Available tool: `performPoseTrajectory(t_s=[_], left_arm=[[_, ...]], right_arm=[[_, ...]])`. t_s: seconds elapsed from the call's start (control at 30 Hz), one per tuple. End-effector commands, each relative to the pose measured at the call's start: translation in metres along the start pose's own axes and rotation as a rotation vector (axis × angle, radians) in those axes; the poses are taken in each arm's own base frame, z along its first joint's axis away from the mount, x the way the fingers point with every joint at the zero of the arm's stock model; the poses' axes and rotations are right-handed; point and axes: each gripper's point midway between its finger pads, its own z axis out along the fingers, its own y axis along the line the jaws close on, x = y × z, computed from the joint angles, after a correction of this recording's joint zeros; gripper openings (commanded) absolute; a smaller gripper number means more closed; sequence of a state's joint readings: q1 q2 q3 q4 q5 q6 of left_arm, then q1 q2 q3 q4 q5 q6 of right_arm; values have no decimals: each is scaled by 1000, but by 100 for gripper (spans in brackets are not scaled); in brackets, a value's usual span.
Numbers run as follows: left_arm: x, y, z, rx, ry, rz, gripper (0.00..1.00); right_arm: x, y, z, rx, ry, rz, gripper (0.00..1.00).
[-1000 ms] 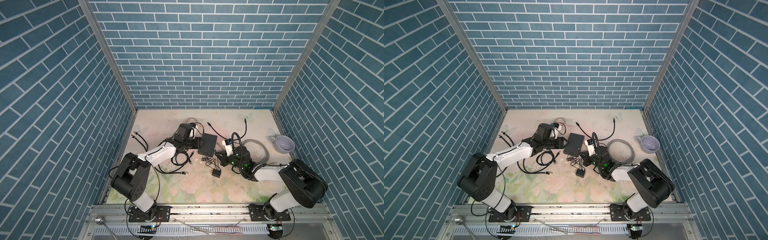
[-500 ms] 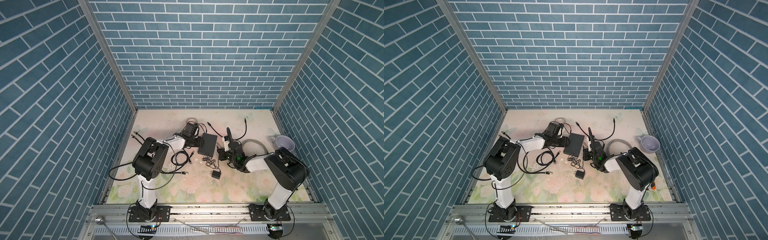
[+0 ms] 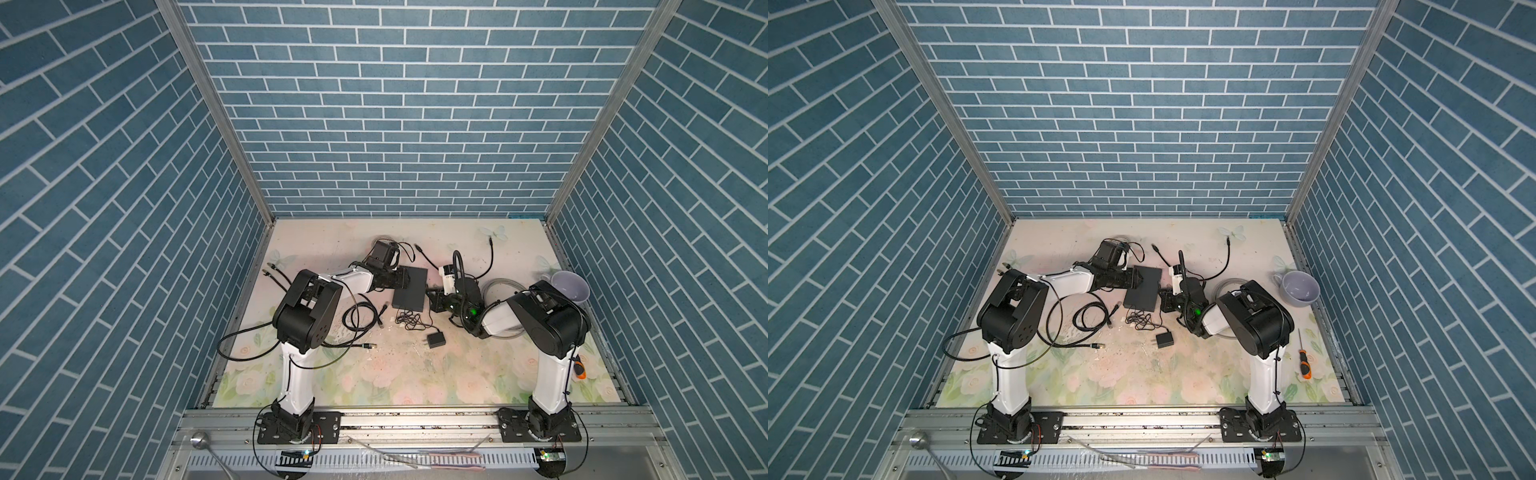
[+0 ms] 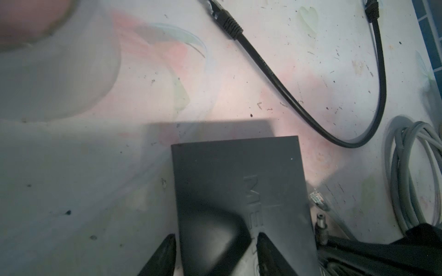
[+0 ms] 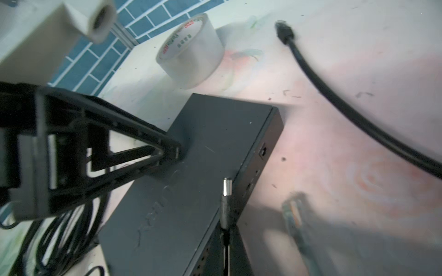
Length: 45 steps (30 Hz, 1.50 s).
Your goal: Insert the plug into the switch port
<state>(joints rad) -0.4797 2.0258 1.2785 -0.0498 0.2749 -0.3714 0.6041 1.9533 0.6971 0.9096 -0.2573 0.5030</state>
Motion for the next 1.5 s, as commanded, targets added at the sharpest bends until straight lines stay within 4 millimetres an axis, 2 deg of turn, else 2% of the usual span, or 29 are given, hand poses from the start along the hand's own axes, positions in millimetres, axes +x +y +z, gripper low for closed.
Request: performPoseTrajectory(t_s=[0.0, 0.1, 0.2, 0.33, 0.47, 0.6, 0.73, 1.07, 1.3, 1.47], left_arm=[[-3, 13, -1, -14, 11, 8, 56], [-2, 28, -4, -46, 17, 7, 56], [0, 41, -6, -70, 34, 17, 56], [4, 39, -4, -43, 70, 88, 56], [0, 29, -5, 6, 81, 169, 57], [-7, 22, -2, 36, 99, 210, 58], [-10, 23, 2, 29, 115, 228, 59], [-14, 19, 9, 53, 164, 278, 59], [-19, 13, 9, 84, 176, 315, 59], [-23, 12, 10, 133, 166, 292, 59]], right_arm=[[-3, 46, 4, -198, 10, -10, 1], [5, 66, 5, -278, 54, -16, 0], [5, 74, 0, -314, 65, -5, 1], [3, 52, -15, -205, 100, -22, 0], [3, 24, -33, -60, 238, -88, 0], [6, 6, -42, -16, 386, -171, 0], [7, -6, -37, 5, 493, -280, 0], [-13, -39, -19, 41, 640, -500, 0], [-23, -42, -4, -10, 646, -554, 0], [-19, -39, 4, -68, 667, -591, 0]])
